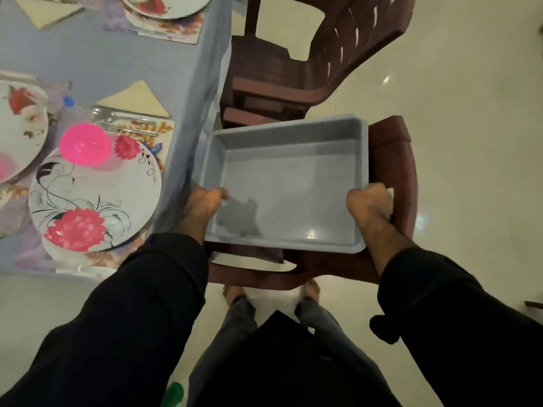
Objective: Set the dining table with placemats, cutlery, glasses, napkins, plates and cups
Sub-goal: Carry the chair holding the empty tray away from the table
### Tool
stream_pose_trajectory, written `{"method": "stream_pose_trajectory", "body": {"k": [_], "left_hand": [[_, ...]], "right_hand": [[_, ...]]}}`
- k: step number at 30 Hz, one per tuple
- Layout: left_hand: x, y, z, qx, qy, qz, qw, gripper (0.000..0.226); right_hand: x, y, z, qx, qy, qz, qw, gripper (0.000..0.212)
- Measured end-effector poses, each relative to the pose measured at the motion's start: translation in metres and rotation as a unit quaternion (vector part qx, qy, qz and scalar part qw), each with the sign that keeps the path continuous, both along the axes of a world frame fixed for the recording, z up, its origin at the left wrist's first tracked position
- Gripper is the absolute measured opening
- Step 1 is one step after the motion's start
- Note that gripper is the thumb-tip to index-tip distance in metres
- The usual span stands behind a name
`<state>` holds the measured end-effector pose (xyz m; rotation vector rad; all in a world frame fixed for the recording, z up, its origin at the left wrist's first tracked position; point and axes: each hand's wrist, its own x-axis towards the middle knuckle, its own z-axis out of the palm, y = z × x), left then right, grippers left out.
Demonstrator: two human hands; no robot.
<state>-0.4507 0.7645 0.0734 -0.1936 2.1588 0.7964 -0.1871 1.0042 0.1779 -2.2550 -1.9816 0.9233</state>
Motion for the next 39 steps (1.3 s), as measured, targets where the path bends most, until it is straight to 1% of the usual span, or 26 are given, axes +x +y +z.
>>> {"method": "stream_pose_trajectory", "body": {"k": [3,6,7,8,10,12,14,15,17,18,20,23,25,27,31,35,39], "left_hand": [[0.013,0.008,0.028,0.004,0.015,0.006,1.000,0.110],[0.033,0.014,0.065,0.006,0.044,0.037,0.998,0.112],[0.043,0.015,0.080,0.007,0.052,0.052,0.997,0.111],[0.053,0.016,0.095,0.008,0.066,0.069,0.995,0.110],[0.073,0.012,0.120,-0.008,0.105,0.107,0.989,0.111],[0.087,-0.002,0.144,-0.036,0.138,0.138,0.980,0.115],[0.101,-0.028,0.168,-0.054,0.148,0.173,0.972,0.114],[0.109,-0.044,0.179,-0.057,0.157,0.190,0.967,0.110],[0.123,-0.079,0.198,-0.064,0.186,0.218,0.956,0.098],[0.131,-0.099,0.208,-0.071,0.199,0.231,0.950,0.092],[0.148,-0.141,0.221,-0.086,0.215,0.264,0.936,0.080],[0.178,-0.203,0.234,-0.096,0.228,0.329,0.911,0.067],[0.201,-0.245,0.239,-0.110,0.238,0.364,0.894,0.063],[0.226,-0.290,0.241,-0.121,0.233,0.406,0.875,0.063],[0.282,-0.389,0.237,-0.126,0.206,0.500,0.832,0.072],[0.335,-0.478,0.227,-0.127,0.189,0.579,0.783,0.070],[0.381,-0.561,0.218,-0.137,0.164,0.627,0.749,0.070]], "right_hand": [[0.008,0.019,0.030,0.013,0.038,0.006,0.999,0.035],[0.021,0.035,0.056,0.006,0.124,0.030,0.992,0.031],[0.026,0.041,0.065,0.007,0.152,0.036,0.988,0.032],[0.031,0.047,0.074,0.009,0.158,0.046,0.986,0.038],[0.038,0.059,0.091,0.018,0.150,0.087,0.985,0.039],[0.043,0.064,0.107,0.016,0.149,0.125,0.981,0.032],[0.042,0.063,0.116,0.017,0.159,0.155,0.975,0.022],[0.038,0.058,0.122,0.016,0.159,0.173,0.972,0.018],[0.027,0.042,0.133,0.002,0.142,0.222,0.965,0.018],[0.018,0.032,0.138,-0.002,0.139,0.242,0.960,0.025],[-0.001,0.008,0.145,-0.005,0.143,0.281,0.949,0.035],[-0.026,-0.032,0.153,-0.022,0.139,0.341,0.929,0.034],[-0.041,-0.064,0.158,-0.040,0.137,0.377,0.915,0.031],[-0.057,-0.102,0.158,-0.043,0.144,0.429,0.891,0.034],[-0.084,-0.202,0.159,-0.035,0.146,0.541,0.827,0.048],[-0.101,-0.315,0.150,-0.036,0.128,0.602,0.787,0.048],[-0.106,-0.424,0.131,-0.057,0.124,0.641,0.755,0.046]]}}
